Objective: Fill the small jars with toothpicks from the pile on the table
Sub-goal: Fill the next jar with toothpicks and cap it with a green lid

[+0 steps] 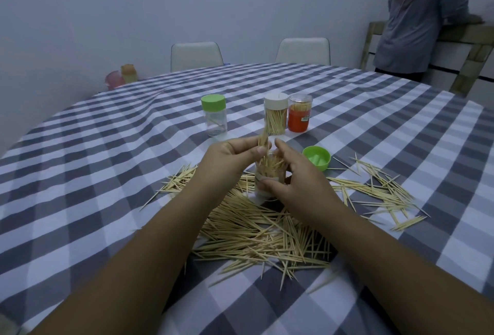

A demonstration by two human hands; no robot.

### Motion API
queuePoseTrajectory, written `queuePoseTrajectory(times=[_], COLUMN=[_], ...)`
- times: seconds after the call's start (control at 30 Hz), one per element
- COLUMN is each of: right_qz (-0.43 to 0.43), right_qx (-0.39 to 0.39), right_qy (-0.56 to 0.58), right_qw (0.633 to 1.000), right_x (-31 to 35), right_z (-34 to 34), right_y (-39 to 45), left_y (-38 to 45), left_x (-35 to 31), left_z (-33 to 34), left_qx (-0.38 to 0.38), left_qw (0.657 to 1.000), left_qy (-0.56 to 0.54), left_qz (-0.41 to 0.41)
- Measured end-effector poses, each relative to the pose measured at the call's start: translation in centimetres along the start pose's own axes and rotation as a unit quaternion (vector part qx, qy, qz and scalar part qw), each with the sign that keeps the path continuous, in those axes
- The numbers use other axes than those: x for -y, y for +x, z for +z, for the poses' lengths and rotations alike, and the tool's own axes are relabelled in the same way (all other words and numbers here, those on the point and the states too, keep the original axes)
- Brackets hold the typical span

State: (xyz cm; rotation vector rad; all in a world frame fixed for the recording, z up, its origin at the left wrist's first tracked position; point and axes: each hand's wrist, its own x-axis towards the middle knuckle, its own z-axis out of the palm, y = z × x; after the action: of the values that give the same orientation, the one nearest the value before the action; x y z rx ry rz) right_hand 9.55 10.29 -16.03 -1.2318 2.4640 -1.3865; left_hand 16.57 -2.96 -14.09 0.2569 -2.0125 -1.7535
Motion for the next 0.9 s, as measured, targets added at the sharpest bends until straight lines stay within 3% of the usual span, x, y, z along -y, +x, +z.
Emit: queuePoseTrajectory(times=[0.2, 0.33, 0.57, 0.77, 0.9], right_qz=[0.0, -0.007, -0.007, -0.002, -0.011], right_qx=[0.003, 0.018, 0.017, 0.013, 0.021], right_qy=[0.006, 0.039, 0.063, 0.028, -0.028], right_qw=[1.0, 0.999, 0.998, 1.0, 0.999], right_x=[-0.03, 0.35, 0.37, 0.08, -0.08], right_z=[-0.07, -0.13, -0.16, -0.05, -0.25], right_y=[-0.09, -0.31, -0.44, -0.07, 0.2], left_y=[-0.03, -0.03, 0.12, -0.11, -0.07], left_x=[0.08, 0.44, 0.42, 0.28, 0.21], left_z=[-0.22, -0.15, -0.14, -0.24, -0.41], left_qx=[0.009, 0.066, 0.058, 0.035, 0.061], left_qw=[0.997, 0.995, 0.997, 0.996, 0.981], left_qy=[0.078, 0.021, -0.041, 0.078, 0.175], left_qz=[-0.02, -0.072, -0.021, 0.038, 0.063])
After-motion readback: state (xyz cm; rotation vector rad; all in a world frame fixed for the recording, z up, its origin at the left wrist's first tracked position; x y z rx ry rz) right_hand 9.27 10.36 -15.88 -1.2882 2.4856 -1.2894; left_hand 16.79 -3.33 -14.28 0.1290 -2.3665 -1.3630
